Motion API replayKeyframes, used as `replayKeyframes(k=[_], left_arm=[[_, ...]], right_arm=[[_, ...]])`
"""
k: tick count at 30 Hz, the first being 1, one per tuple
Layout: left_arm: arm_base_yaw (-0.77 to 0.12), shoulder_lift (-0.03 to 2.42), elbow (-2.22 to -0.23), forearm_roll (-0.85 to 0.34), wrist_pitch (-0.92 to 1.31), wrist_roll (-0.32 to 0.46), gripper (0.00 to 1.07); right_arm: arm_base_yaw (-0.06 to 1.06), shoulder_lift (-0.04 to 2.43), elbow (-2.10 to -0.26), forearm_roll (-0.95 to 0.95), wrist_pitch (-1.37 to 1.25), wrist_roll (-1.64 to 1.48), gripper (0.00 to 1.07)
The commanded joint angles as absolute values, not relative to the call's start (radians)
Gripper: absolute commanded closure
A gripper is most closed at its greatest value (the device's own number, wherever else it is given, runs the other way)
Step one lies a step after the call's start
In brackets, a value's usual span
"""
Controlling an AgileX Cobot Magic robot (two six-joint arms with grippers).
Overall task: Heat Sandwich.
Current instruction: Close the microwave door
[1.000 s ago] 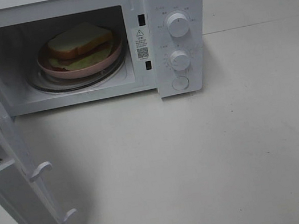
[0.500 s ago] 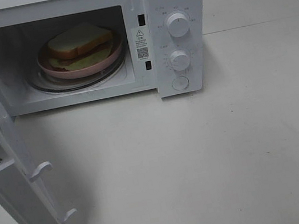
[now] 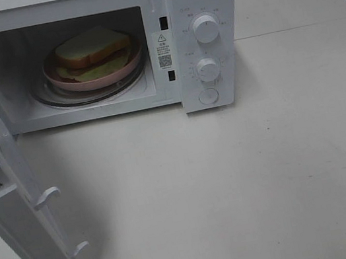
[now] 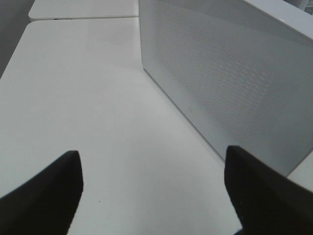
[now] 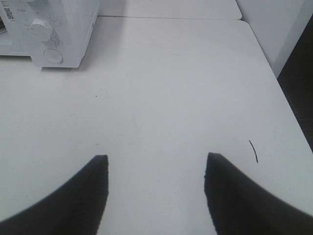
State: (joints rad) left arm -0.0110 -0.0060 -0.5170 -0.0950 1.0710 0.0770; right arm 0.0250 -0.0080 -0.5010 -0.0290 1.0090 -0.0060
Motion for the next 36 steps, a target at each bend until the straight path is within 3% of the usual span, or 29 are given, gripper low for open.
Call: replayKeyframes(k=[1,36], left_arm=[[-0.014,-0.011,-0.516,-0.099,1.069,0.072,0.31],[-0.014,-0.011,-0.516,-0.098,1.069,0.071,0.31]], right_arm=[[0.027,-0.031,-0.5,-0.029,0.997,0.0,0.5],[0.027,-0.031,-0.5,-0.029,0.997,0.0,0.5]])
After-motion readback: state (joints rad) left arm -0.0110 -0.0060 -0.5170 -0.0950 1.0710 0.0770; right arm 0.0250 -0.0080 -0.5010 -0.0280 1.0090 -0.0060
